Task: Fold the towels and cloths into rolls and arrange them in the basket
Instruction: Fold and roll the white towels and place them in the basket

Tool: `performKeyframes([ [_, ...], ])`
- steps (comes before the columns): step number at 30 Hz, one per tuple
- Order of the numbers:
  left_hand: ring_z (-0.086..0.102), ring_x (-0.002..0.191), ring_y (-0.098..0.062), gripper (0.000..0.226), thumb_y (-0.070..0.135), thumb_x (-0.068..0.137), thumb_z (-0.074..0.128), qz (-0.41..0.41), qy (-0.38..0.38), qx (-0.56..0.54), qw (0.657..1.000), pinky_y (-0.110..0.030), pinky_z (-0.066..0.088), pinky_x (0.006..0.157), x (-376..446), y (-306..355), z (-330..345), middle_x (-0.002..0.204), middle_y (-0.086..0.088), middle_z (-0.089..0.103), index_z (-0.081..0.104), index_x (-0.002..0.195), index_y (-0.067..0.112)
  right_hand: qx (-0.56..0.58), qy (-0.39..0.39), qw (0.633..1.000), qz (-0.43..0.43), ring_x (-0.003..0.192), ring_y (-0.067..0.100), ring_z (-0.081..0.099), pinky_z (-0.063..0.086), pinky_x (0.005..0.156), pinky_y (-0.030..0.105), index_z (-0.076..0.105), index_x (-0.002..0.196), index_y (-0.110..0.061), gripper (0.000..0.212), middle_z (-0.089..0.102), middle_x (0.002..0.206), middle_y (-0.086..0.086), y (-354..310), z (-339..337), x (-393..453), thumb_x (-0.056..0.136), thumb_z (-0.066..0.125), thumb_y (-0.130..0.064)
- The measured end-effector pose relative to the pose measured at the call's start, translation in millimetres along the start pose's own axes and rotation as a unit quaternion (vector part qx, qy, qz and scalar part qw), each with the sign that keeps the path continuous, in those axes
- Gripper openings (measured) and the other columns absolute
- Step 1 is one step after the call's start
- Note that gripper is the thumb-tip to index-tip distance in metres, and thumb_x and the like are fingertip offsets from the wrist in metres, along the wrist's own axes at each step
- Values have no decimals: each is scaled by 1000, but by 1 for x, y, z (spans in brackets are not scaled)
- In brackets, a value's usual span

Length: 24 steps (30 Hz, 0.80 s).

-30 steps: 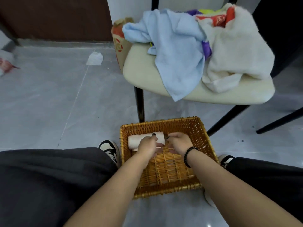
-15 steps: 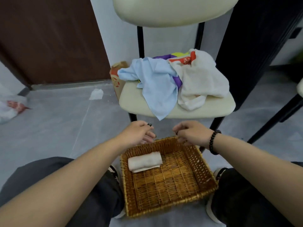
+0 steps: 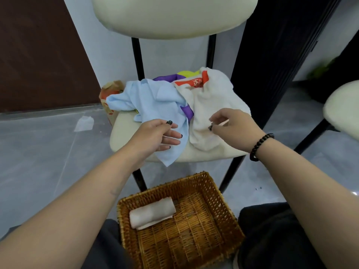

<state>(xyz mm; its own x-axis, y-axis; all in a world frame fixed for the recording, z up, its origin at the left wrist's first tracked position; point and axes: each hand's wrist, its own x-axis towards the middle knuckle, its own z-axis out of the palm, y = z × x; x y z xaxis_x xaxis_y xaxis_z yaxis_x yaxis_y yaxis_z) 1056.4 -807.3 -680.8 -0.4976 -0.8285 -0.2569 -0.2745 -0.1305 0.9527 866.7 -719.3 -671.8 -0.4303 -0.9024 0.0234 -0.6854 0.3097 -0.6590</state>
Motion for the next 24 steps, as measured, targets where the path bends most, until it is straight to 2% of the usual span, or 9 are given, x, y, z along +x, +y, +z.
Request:
performKeyframes([
  [6, 72, 83, -15, 20, 23, 100, 47, 26, -2, -34, 999, -31, 52, 80, 24, 13, 0, 88, 0, 76, 66, 100, 16, -97, 50, 992, -61, 108, 17, 47, 36, 86, 21, 52, 126, -21, 44, 45, 125, 2, -1, 12, 27, 84, 62, -16],
  [8, 72, 84, -15, 19, 21, 98, 49, 29, 0, -32, 999, -32, 53, 82, 29, 14, 3, 88, 0, 76, 66, 102, 15, -174, 39, 981, -72, 116, 22, 39, 40, 91, 28, 47, 132, -22, 51, 39, 128, 3, 0, 16, 30, 83, 60, -14],
  [10, 72, 84, -13, 18, 19, 97, 51, 31, 8, -19, 999, -31, 53, 82, 32, 14, 7, 89, 0, 76, 66, 105, 13, -246, 31, 967, -59, 115, 26, 38, 42, 93, 35, 51, 128, -21, 44, 41, 128, 5, 2, 20, 34, 85, 59, -17],
  [12, 72, 84, -11, 17, 17, 96, 52, 30, 8, -9, 999, -29, 53, 80, 34, 14, 10, 89, 1, 76, 66, 105, 14, -286, 51, 956, -42, 109, 27, 44, 42, 89, 36, 62, 113, -18, 25, 50, 119, 5, 1, 20, 37, 89, 55, -20],
  [14, 72, 86, -12, 16, 17, 96, 52, 23, -5, -2, 1000, -28, 54, 77, 34, 13, 13, 90, 1, 76, 65, 105, 16, -235, 96, 967, -36, 97, 26, 52, 45, 83, 38, 65, 96, -15, 16, 60, 101, 4, 0, 17, 38, 90, 50, -19],
  [16, 72, 87, -12, 17, 19, 97, 51, 9, -16, 0, 1000, -26, 54, 72, 34, 12, 16, 92, 1, 75, 63, 108, 16, -106, 136, 984, -30, 82, 20, 57, 50, 75, 36, 63, 87, -13, 13, 63, 87, 2, -4, 11, 32, 89, 52, -18],
  [18, 71, 88, -12, 18, 22, 98, 50, -2, -14, 7, 1000, -25, 54, 69, 33, 10, 20, 99, 0, 73, 62, 109, 15, -1, 154, 987, -36, 73, 9, 55, 47, 66, 18, 63, 86, -13, 8, 63, 81, -4, -9, 2, 18, 88, 56, -16],
  [20, 69, 89, -15, 19, 27, 98, 51, -24, -16, 12, 1000, -28, 54, 71, 32, 9, 22, 105, -4, 70, 61, 107, 14, 69, 150, 985, -50, 80, 7, 58, 44, 69, 10, 65, 84, -15, 5, 65, 83, -7, -10, -10, 0, 87, 61, -15],
  [24, 68, 98, -26, 43, 48, 98, 46, -86, -91, -66, 990, -39, 57, 80, 24, 9, 28, 111, -13, 70, 63, 117, 13, 243, 48, 966, -79, 91, 23, 66, 54, 87, 36, 69, 88, -10, 4, 72, 90, 5, -12, -32, -36, 85, 66, -9],
])
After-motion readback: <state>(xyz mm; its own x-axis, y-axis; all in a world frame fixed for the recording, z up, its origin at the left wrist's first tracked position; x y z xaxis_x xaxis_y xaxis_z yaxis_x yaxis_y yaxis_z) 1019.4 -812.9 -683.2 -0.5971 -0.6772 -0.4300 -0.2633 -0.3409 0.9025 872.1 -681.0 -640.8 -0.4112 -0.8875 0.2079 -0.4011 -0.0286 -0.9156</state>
